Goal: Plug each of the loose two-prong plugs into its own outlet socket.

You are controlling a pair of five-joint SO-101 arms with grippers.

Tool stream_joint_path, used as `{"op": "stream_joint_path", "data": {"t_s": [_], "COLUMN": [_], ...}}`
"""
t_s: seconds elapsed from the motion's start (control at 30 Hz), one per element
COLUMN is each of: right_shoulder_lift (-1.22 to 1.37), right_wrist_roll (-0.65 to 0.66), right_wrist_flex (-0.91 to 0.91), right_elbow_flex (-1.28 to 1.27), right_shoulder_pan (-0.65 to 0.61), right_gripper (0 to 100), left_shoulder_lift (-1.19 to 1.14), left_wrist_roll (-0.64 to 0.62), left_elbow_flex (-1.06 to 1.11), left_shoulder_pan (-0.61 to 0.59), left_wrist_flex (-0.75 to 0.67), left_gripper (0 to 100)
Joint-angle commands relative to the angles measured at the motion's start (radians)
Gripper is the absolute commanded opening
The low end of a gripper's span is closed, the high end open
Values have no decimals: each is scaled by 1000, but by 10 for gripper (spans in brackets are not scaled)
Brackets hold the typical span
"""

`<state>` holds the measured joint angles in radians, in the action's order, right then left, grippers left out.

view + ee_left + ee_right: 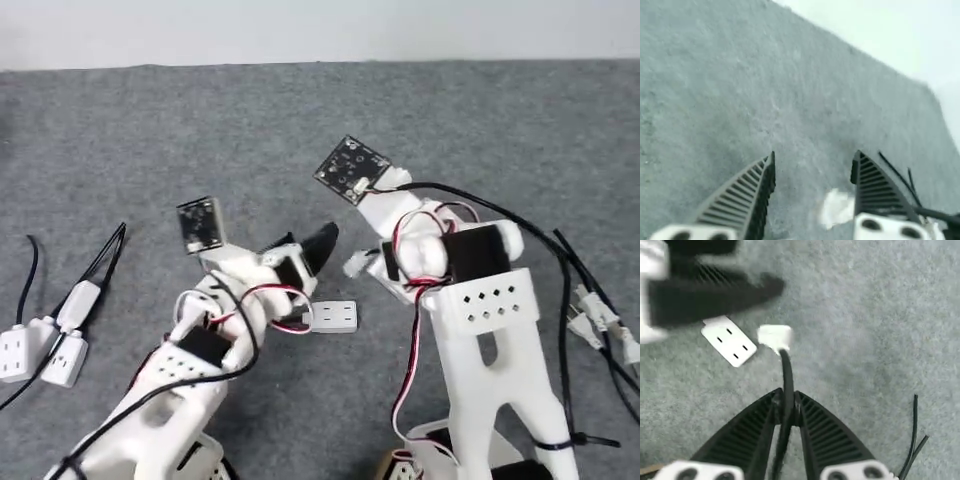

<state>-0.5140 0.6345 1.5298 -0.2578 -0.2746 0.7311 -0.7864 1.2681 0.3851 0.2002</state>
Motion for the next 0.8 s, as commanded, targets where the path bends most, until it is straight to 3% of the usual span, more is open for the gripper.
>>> {"op": "stream_joint_path", "data": {"t_s": [0.0,0.17,0.43,0.6,0.77], "right_shoulder_lift": [-19,-19,-21,-19,33], "right_wrist_roll": [23,25,167,173,175], "right_wrist_flex": [24,27,-74,-166,-234], "right_elbow_flex": [15,-15,-249,-290,-287], "right_shoulder_pan": [27,36,237,145,-1], "right_gripper": [9,9,9,31,244], "left_shoulder_lift": [169,377,634,700,704], "left_wrist_roll": [-3,-3,52,52,81], "left_elbow_flex": [19,113,268,321,343], "left_shoulder_pan": [-20,-12,-6,-15,-103], "left_wrist_flex": [83,140,138,149,296], "left_gripper": [235,235,235,234,235]}}
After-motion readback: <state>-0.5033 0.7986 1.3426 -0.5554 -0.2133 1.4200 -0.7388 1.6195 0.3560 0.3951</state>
